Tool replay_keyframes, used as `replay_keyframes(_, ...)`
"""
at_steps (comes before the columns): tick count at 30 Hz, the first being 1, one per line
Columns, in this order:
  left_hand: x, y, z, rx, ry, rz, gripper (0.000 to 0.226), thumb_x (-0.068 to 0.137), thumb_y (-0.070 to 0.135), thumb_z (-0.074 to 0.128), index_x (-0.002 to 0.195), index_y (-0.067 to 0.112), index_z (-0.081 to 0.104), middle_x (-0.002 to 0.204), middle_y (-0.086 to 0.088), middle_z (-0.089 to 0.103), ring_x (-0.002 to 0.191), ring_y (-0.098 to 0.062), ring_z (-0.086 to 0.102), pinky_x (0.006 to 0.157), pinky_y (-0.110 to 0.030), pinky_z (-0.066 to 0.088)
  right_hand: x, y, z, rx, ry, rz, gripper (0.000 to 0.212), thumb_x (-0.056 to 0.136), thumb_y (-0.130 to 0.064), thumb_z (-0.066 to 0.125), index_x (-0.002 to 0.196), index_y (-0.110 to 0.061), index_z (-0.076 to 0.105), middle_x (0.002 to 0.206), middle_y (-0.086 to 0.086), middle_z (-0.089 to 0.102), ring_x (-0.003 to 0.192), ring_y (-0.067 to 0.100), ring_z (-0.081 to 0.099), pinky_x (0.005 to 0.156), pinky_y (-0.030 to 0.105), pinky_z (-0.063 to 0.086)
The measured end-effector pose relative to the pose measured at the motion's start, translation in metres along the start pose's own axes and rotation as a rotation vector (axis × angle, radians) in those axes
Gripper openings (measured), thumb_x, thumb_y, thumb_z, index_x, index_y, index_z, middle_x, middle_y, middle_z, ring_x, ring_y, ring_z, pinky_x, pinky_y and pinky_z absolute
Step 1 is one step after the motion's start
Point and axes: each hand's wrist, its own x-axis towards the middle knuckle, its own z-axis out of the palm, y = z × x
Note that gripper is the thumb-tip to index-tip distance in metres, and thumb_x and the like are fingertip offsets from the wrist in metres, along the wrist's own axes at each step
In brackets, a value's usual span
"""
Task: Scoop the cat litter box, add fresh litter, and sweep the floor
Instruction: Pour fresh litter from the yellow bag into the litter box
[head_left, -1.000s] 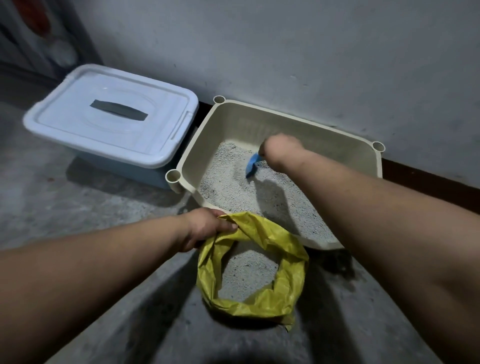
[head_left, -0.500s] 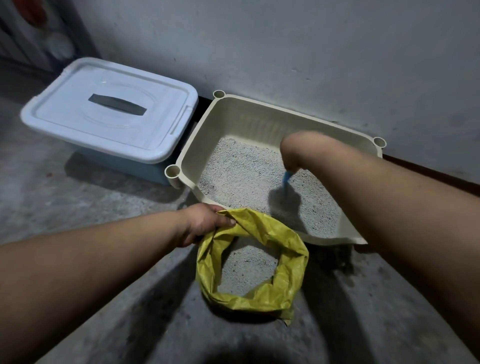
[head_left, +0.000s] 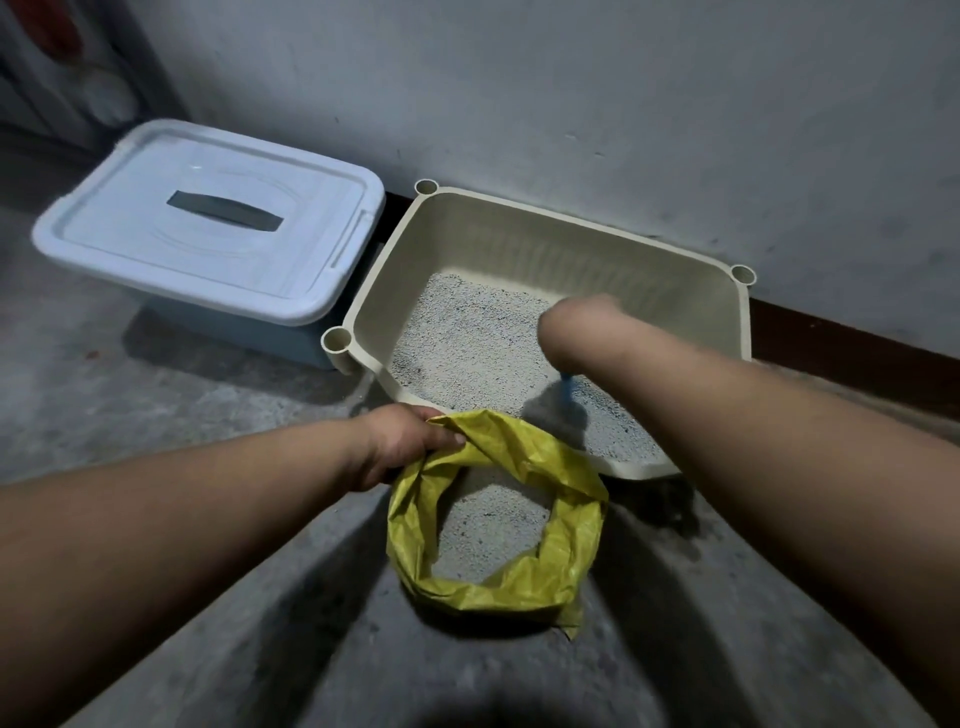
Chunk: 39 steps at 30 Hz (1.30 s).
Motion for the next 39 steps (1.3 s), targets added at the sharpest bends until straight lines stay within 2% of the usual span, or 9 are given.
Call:
replay_keyframes(5,-0.003,0.001,0.002,0.017,0.002,0.014,0.007,0.085,0.011,0.066,0.084,0.018,0.065,0.077,-0.004,0.067,0.066,-0.019,0.062,0.066,-0.027,0.053,0.002,-0.030,-0.017,0.152,0.100,-0.014,0.029,0.084,-0.024,0.069,0.111,-0.018,0.059,0.108,-0.002,0.054,0.101,0.020,0.056,0.070,0.031,0.044)
replay_keyframes(11,-0.005,0.001,0.001,-0.002,-0.004,0.007,0.008,0.086,0.009,0.064,0.085,0.016,0.065,0.075,-0.003,0.066,0.057,-0.014,0.062,0.056,-0.022,0.054,0.015,-0.044,-0.011,0.399,0.279,-0.095,0.029,0.086,-0.009,0.056,0.113,-0.016,0.065,0.106,0.003,0.061,0.088,0.024,0.058,0.073,0.028,0.048)
replay_keyframes(14,-0.005,0.000,0.000,-0.004,-0.005,0.004,0.007,0.086,0.009,0.065,0.090,0.015,0.066,0.078,-0.004,0.067,0.063,-0.017,0.062,0.058,-0.023,0.054,0.026,-0.049,0.001,0.575,0.265,-0.195,0.049,0.086,0.001,0.045,0.124,-0.027,0.062,0.125,0.004,0.061,0.105,0.025,0.060,0.089,0.029,0.049)
replay_keyframes(17,-0.004,-0.001,0.001,-0.009,-0.006,0.005,0.008,0.085,0.009,0.065,0.089,0.016,0.067,0.077,-0.004,0.067,0.063,-0.017,0.062,0.059,-0.025,0.055,0.024,-0.045,0.009,0.600,0.212,-0.246,0.049,0.091,-0.001,0.042,0.131,-0.025,0.056,0.136,0.003,0.054,0.117,0.024,0.054,0.098,0.028,0.043)
replay_keyframes(23,-0.005,0.001,0.003,0.004,-0.001,-0.002,0.007,0.087,0.010,0.063,0.086,0.017,0.065,0.076,-0.003,0.067,0.063,-0.017,0.062,0.056,-0.024,0.055,0.009,0.001,0.004,0.225,0.105,-0.307,0.031,0.093,-0.027,0.058,0.124,-0.025,0.064,0.124,-0.005,0.063,0.106,0.018,0.059,0.083,0.023,0.043)
replay_keyframes(27,-0.002,0.002,0.004,0.022,0.015,-0.001,0.007,0.086,0.011,0.064,0.084,0.017,0.065,0.078,-0.005,0.068,0.069,-0.021,0.063,0.072,-0.031,0.054,0.008,0.035,0.013,0.140,0.019,-0.133,0.032,0.086,-0.036,0.065,0.109,-0.014,0.071,0.100,0.000,0.069,0.087,0.020,0.062,0.082,0.031,0.053)
replay_keyframes(30,-0.001,0.003,0.007,0.032,0.030,-0.005,0.003,0.087,0.013,0.064,0.087,0.016,0.066,0.087,-0.009,0.069,0.073,-0.025,0.064,0.077,-0.037,0.054,0.001,0.060,0.022,0.157,0.056,-0.001,0.031,0.084,-0.036,0.068,0.100,-0.009,0.069,0.080,0.000,0.060,0.075,0.021,0.058,0.067,0.029,0.049)
replay_keyframes(36,0.000,0.005,0.013,0.043,0.067,0.016,0.009,0.092,0.018,0.058,0.096,0.016,0.065,0.089,-0.010,0.069,0.073,-0.025,0.064,0.072,-0.034,0.053,-0.001,0.076,0.043,0.336,0.221,0.037,0.023,0.088,-0.029,0.060,0.107,-0.021,0.070,0.102,-0.001,0.067,0.084,0.023,0.062,0.080,0.035,0.055)
replay_keyframes(39,0.001,0.006,0.012,0.023,0.068,0.022,0.010,0.093,0.017,0.055,0.090,0.018,0.064,0.083,-0.009,0.067,0.071,-0.024,0.063,0.065,-0.031,0.054,-0.016,0.090,0.043,0.689,0.320,-0.004,0.031,0.084,-0.011,0.066,0.111,-0.025,0.069,0.091,-0.003,0.068,0.068,0.015,0.055,0.063,0.024,0.047)
